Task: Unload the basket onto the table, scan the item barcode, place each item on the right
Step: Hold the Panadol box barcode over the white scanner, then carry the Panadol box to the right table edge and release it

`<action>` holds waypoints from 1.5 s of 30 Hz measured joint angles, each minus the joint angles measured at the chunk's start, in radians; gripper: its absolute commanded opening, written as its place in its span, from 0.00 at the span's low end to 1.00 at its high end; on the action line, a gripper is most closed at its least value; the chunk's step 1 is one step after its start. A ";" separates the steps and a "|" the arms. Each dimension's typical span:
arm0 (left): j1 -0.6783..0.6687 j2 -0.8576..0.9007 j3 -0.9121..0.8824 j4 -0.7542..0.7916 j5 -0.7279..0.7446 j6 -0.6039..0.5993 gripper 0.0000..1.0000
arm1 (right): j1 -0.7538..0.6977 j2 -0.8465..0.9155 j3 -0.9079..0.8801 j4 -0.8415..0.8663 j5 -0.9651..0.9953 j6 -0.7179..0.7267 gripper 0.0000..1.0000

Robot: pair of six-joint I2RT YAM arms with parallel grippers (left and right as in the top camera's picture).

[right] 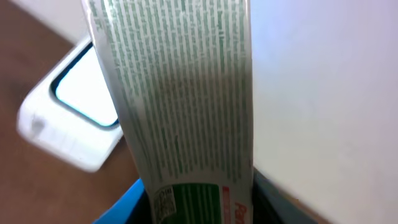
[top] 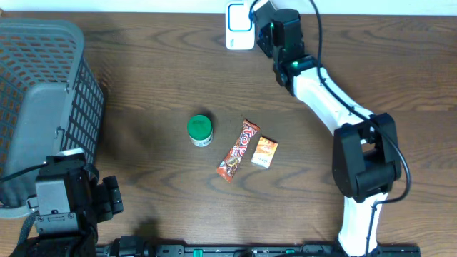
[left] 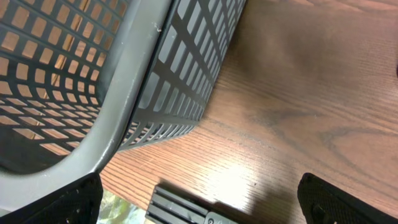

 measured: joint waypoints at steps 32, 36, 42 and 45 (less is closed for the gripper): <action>0.000 0.000 0.000 0.000 0.000 0.000 0.98 | 0.047 0.394 0.230 0.226 0.357 -0.533 0.26; 0.000 0.000 0.000 0.000 0.000 0.000 0.98 | 0.045 0.299 0.229 0.085 0.420 -0.539 0.22; 0.000 0.000 0.000 -0.001 0.000 0.000 0.98 | -0.004 0.095 0.233 -0.187 0.557 -0.462 0.32; 0.000 0.000 -0.001 -0.001 0.000 0.000 0.98 | -0.067 -0.002 0.241 -0.412 0.616 -0.354 0.32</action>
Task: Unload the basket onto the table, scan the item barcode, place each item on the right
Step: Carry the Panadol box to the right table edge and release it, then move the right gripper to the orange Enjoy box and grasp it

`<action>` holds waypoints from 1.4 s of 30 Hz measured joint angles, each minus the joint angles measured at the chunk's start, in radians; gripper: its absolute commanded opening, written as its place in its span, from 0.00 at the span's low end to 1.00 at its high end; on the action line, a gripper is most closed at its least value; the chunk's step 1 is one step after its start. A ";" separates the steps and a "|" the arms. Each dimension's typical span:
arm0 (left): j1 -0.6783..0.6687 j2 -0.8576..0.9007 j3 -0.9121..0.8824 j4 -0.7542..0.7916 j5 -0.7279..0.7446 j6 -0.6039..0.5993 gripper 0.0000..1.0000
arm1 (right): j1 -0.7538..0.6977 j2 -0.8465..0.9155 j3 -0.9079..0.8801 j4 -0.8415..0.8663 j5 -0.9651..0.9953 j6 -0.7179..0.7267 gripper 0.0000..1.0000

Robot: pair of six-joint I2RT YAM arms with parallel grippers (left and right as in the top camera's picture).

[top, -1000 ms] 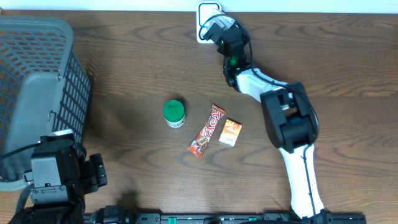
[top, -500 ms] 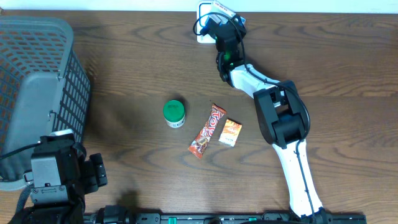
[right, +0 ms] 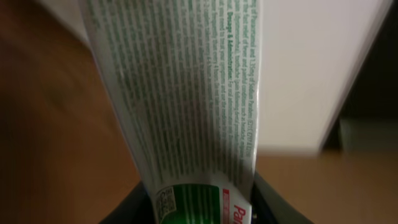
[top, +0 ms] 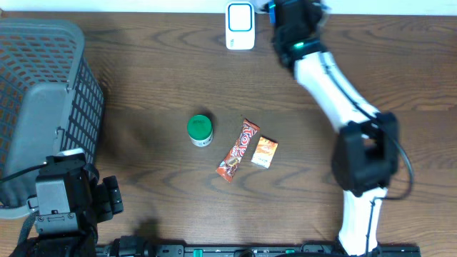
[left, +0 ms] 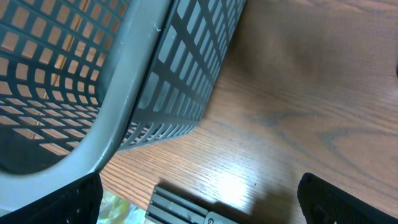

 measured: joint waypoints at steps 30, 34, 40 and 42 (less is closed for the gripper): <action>0.000 0.000 0.000 0.000 0.000 0.000 0.98 | -1.108 -0.043 -0.159 -0.656 -0.798 0.896 0.99; 0.000 0.000 0.000 0.001 0.000 0.000 0.98 | -1.109 -0.043 -0.111 -0.730 -0.952 0.894 0.99; 0.000 0.000 0.000 0.000 0.000 0.000 0.98 | -0.938 -0.112 -0.074 -0.763 -1.067 0.847 0.99; 0.000 0.000 0.000 0.000 0.000 0.000 0.98 | -0.812 -0.169 -0.073 -0.787 -1.083 0.818 0.99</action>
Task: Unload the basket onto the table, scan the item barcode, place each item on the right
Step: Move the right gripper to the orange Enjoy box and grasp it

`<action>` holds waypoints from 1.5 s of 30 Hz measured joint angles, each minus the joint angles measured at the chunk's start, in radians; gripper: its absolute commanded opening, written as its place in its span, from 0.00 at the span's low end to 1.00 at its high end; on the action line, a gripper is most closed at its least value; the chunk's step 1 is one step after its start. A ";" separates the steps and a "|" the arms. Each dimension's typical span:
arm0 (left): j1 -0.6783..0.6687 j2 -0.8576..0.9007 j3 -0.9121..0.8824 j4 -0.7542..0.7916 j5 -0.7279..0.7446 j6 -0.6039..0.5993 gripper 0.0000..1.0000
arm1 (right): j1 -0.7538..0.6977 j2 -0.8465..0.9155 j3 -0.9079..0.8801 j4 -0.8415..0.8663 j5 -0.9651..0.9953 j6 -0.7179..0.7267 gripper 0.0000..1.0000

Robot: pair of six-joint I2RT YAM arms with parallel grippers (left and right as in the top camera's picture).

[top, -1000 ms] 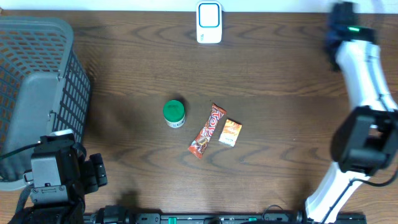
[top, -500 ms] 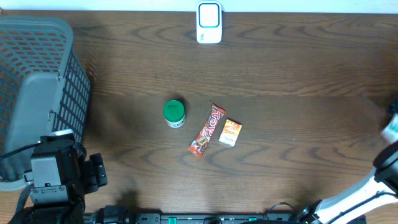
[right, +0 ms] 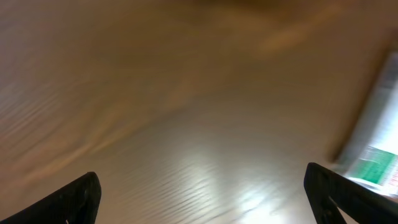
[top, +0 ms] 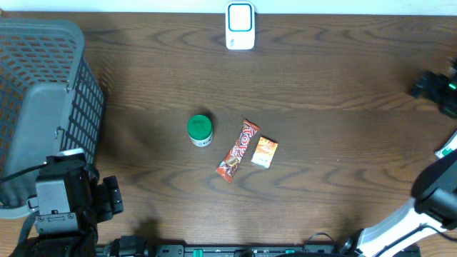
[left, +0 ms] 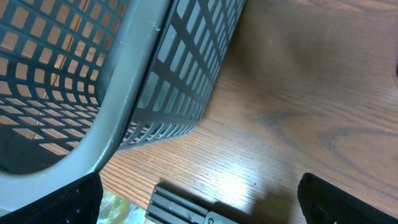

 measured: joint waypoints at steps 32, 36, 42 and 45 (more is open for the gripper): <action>-0.002 0.000 0.000 0.000 0.000 0.000 0.98 | 0.974 -0.119 -0.129 -0.229 -0.119 1.925 0.98; -0.020 0.000 0.000 0.001 0.000 0.000 0.98 | 0.985 -0.119 -0.266 -0.013 -0.110 2.012 0.96; -0.026 0.000 0.000 0.001 0.002 0.000 0.98 | 0.973 -0.118 -0.440 0.132 -0.069 2.060 0.95; -0.026 0.000 0.000 0.000 0.002 0.000 0.98 | 0.969 -0.118 -0.456 0.130 -0.038 2.069 0.99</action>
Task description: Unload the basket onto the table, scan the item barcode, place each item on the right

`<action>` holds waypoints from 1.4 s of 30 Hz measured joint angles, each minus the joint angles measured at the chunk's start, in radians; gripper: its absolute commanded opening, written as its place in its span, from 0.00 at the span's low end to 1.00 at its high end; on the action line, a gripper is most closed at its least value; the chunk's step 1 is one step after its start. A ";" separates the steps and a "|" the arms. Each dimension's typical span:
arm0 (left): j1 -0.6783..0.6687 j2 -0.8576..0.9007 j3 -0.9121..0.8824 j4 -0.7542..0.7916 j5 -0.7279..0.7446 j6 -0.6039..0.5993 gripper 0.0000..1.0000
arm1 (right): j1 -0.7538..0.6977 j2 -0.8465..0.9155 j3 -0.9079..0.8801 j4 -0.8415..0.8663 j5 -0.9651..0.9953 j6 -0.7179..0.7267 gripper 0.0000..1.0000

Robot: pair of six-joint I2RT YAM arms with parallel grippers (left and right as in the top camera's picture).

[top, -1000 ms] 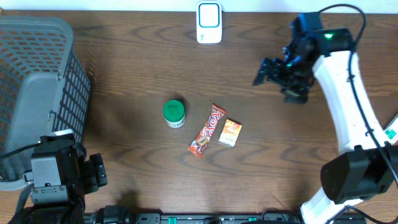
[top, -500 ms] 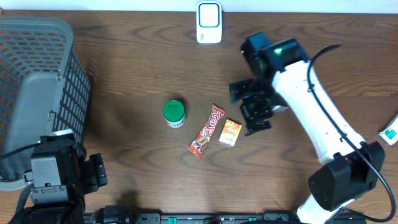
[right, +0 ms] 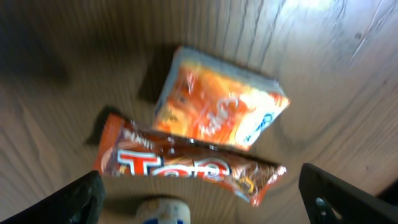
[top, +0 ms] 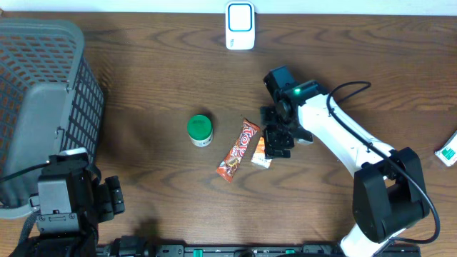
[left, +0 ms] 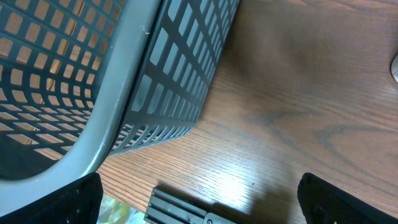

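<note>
A small orange packet (right: 217, 109) lies flat at the table's middle, beside a brown candy bar (right: 186, 165) and a green-lidded jar (top: 200, 130). My right gripper (right: 202, 202) hovers open just above the orange packet (top: 260, 152), with nothing between its fingers. In the overhead view the right gripper (top: 278, 141) partly covers the packet's right side. The white scanner (top: 240, 17) stands at the table's far edge. My left gripper (left: 199, 202) rests open at the near left, beside the basket.
A grey mesh basket (top: 43, 86) fills the left side, and its wall (left: 168, 68) is close to the left wrist. A white and green tube (top: 448, 148) lies at the right edge of the table.
My right gripper was open at the far right edge of the table near the tube. It is now over the orange packet at the middle. The left wrist view has shifted only slightly.
My right gripper held the white and green tube up by the scanner, then just right of it. Then it was open at the table's right edge with the tube lying there. Now it hangs open above the orange packet. The snacks and jar stayed put.
</note>
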 measured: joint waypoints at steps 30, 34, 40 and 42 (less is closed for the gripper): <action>0.000 0.000 0.000 0.000 0.000 0.000 0.98 | 0.050 0.138 -0.093 0.200 -0.061 0.011 0.87; 0.000 0.000 0.000 0.000 0.000 0.000 0.98 | 0.050 0.146 -0.088 0.202 -0.059 -0.048 0.61; 0.000 0.000 0.000 0.000 0.000 0.000 0.98 | 0.043 0.148 -0.086 0.161 -0.037 -0.173 0.50; 0.000 0.000 0.000 0.000 0.000 0.000 0.98 | 0.043 0.148 -0.086 0.162 -0.019 -0.231 0.51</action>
